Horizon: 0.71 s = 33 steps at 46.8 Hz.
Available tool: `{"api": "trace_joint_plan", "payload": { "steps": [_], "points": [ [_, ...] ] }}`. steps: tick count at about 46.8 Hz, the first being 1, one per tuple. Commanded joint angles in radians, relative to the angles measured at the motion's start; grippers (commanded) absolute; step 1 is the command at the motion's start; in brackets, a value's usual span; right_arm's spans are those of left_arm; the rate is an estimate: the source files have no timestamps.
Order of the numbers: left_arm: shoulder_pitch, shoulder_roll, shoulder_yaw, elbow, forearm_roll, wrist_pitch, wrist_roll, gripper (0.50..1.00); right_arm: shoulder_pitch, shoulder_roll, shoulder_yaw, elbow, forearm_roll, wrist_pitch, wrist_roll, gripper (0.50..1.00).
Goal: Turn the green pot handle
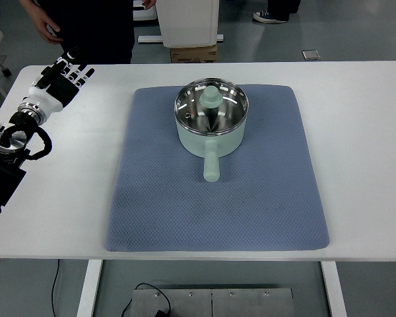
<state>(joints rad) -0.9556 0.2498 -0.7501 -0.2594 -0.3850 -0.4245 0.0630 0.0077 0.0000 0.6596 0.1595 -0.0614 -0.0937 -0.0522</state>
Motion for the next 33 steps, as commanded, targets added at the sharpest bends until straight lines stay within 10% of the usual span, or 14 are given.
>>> {"api": "trace_joint_plan", "payload": {
  "steps": [1,33],
  "points": [
    [-0.002,0.000,0.002,0.000,0.002,0.010,0.000,1.000,0.000,0.000,0.000,0.000,0.000,0.000,0.000,1.000],
    [-0.038,0.008,0.003,-0.006,0.046,0.012,0.000,1.000,0.000,0.000,0.000,0.000,0.000,0.000,0.000,1.000]
  ]
}}
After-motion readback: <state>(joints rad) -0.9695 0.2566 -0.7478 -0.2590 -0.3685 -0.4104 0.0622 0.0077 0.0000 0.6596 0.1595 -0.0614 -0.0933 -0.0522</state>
